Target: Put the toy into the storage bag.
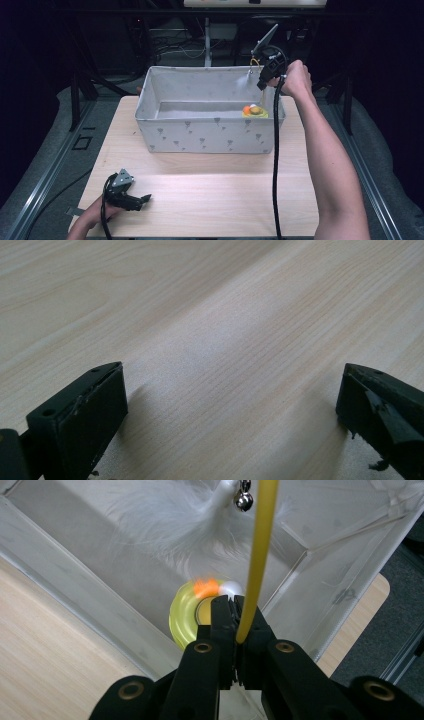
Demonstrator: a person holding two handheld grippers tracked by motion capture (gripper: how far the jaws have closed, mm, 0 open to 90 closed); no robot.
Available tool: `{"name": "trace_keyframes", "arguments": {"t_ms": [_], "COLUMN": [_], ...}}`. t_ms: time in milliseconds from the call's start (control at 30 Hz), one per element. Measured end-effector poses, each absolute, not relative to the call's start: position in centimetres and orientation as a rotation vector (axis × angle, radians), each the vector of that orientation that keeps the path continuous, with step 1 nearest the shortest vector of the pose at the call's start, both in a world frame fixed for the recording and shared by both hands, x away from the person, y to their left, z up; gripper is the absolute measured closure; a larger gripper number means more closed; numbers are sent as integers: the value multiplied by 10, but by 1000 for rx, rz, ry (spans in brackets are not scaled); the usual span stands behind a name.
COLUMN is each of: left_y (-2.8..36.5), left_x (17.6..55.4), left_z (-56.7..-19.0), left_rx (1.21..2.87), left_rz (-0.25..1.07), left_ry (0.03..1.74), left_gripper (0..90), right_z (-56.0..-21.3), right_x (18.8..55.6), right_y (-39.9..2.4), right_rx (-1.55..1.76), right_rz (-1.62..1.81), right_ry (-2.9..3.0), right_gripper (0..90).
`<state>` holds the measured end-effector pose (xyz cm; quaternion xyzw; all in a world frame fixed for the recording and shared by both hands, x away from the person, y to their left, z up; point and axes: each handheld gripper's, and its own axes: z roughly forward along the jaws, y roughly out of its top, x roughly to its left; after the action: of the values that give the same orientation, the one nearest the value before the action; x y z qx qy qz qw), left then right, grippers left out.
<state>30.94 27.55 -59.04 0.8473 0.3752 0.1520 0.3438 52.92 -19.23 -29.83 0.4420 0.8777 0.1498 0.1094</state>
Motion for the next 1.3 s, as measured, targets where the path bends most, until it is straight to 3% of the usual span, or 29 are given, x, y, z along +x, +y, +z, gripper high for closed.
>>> {"name": "trace_keyframes", "arguments": {"t_ms": [1300], "left_y": [276], "left_x": [309], "left_z": [-590], "left_rx": [2204], "left_rz": [395], "left_ry": [973], "left_gripper": [0], "right_z": [-376], "right_x": [527], "right_y": [-212], "right_rx": [1394], "right_rz": [252], "right_ry": [2692], "right_gripper": [878]}}
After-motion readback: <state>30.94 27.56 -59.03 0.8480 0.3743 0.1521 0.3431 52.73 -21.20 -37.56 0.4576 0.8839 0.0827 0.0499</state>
